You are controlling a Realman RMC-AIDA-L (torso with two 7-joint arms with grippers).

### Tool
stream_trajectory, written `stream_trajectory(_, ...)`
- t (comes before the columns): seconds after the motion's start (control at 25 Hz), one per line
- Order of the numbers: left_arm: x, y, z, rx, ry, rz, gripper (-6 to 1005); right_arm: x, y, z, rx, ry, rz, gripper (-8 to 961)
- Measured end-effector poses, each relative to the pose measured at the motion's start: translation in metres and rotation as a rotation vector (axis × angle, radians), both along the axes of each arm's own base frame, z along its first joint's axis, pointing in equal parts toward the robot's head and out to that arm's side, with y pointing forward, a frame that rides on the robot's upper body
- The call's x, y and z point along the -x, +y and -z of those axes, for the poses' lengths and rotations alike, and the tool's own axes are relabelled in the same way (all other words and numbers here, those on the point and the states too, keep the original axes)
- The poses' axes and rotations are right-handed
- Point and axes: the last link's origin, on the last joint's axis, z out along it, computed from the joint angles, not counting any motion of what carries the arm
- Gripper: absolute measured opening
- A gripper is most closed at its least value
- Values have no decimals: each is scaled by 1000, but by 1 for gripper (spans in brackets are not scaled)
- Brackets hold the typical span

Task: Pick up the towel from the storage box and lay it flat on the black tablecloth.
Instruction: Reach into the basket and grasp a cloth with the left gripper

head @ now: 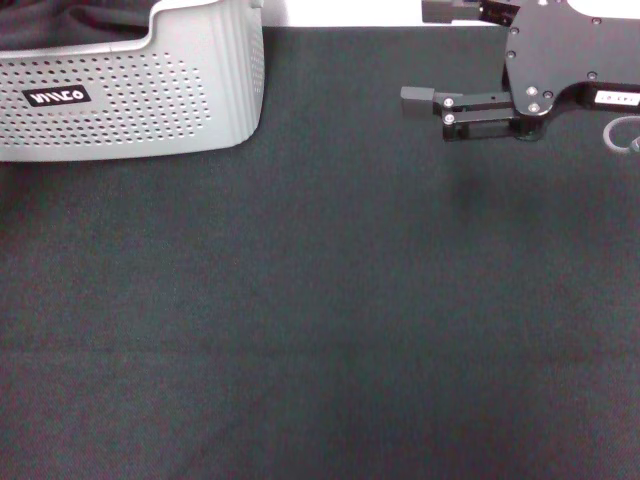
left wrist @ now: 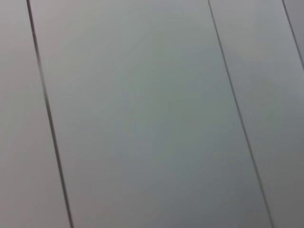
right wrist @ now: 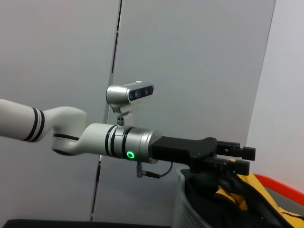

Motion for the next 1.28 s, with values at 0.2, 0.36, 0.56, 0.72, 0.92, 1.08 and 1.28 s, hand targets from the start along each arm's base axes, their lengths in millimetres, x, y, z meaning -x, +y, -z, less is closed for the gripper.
stream_trajectory(0.2,-6,7,8,-54,61,23,645,0,2,0,-9,1,7,838)
stream_trajectory(0.36,-13,11,19,-60,135,66,644,0,2,0,-9,1,9,838)
stream_trajectory(0.56,-19,20,35,-73,242,79,644,-3,1,0,-9,1,16,838)
stream_trajectory(0.72,-23,29,41,-97,297,66,643,-4,0,0,-5,1,17,838)
stream_trajectory(0.92,-27,37,42,-134,334,64,640,-6,-2,0,-2,7,22,838)
stream_trajectory(1.08,-25,43,39,-176,375,41,638,-7,-2,-1,-3,11,26,838)
stream_trajectory(1.28,-21,48,35,-219,425,9,636,-8,-2,-1,-5,12,29,838)
